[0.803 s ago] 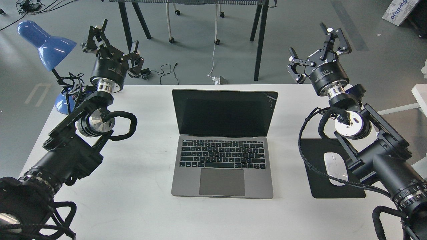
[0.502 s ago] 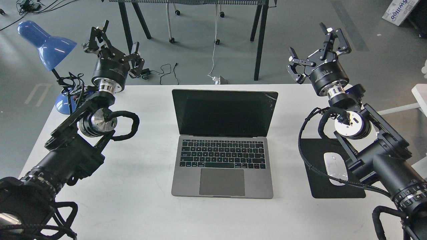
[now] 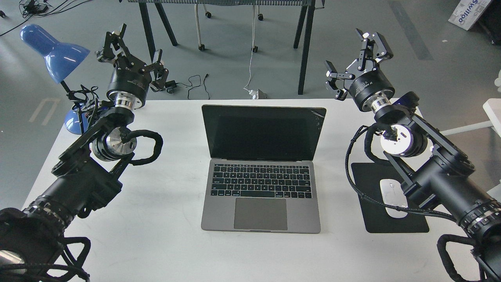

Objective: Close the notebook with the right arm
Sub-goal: 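Swing the right gripper inward toward the top of the laptop screen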

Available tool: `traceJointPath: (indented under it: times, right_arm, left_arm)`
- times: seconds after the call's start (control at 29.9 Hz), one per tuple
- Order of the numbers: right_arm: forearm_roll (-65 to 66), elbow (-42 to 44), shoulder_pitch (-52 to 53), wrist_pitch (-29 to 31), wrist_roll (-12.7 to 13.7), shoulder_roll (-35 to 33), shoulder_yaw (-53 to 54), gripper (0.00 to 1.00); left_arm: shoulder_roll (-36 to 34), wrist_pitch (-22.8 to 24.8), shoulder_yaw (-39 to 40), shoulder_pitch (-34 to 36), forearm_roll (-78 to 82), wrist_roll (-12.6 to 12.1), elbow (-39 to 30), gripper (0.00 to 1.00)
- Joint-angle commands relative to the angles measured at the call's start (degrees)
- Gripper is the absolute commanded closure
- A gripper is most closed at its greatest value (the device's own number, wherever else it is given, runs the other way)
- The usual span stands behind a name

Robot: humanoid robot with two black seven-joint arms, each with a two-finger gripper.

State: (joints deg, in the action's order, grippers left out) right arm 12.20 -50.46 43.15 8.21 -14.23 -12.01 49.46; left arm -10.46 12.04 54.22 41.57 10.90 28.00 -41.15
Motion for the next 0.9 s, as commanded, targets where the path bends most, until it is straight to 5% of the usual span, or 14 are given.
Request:
traceJointPath:
  times: [0.0, 0.37, 0.87]
  right_arm:
    - [0.2, 2.3, 4.3, -0.6, 0.1, -0.1, -5.2, 0.0]
    - [0.3, 10.7, 16.6, -1.1, 0.3, 0.0, -25.2, 0.0]
    - [3.2, 10.7, 23.6, -1.2, 0.3, 0.1, -43.5, 0.0]
  left_arm:
    - [0.0, 0.0, 0.0, 0.0, 0.0, 0.0, 0.0, 0.0]
    - [0.0, 0.0, 0.0, 0.0, 0.0, 0.0, 0.0, 0.0]
    - [0.0, 0.0, 0.1, 0.0, 0.0, 0.0, 0.0, 0.0]
